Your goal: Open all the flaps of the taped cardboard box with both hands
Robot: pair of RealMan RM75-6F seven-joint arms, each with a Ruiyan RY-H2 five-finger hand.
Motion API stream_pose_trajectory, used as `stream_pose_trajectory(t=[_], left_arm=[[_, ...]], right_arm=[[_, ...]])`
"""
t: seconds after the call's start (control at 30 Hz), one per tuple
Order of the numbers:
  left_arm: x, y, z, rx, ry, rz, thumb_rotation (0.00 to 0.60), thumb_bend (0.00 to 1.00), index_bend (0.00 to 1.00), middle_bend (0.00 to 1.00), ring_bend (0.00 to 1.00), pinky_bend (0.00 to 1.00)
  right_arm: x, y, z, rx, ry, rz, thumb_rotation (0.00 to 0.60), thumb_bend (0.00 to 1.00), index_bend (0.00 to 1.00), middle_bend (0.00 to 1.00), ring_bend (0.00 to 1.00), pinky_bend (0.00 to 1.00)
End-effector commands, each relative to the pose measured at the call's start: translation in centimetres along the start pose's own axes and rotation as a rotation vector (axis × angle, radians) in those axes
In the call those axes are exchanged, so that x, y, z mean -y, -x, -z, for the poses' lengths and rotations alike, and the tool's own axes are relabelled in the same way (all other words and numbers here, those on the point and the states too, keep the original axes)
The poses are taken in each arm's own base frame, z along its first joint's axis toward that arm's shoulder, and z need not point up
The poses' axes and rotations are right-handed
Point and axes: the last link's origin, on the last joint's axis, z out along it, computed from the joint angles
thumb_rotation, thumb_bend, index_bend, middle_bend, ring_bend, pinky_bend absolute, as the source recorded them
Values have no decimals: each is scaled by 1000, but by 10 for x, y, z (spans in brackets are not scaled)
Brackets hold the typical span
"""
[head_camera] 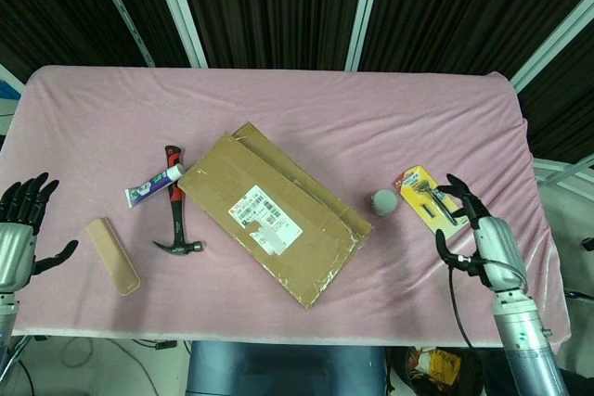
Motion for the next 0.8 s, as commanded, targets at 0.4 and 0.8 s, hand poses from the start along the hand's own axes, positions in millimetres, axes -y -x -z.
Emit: stream_pose_trajectory(t=[0.4, 0.8], left_arm=[[0, -2, 0, -15, 21, -6, 600, 166, 0, 0, 0, 0], [0, -2, 0, -13, 27, 0, 600, 166, 0, 0, 0, 0]], right_arm=[[68, 59, -47, 356, 130, -395, 600, 576, 22, 224, 213, 372], [71, 84, -59, 354, 158, -395, 600, 576, 22, 222, 213, 372]])
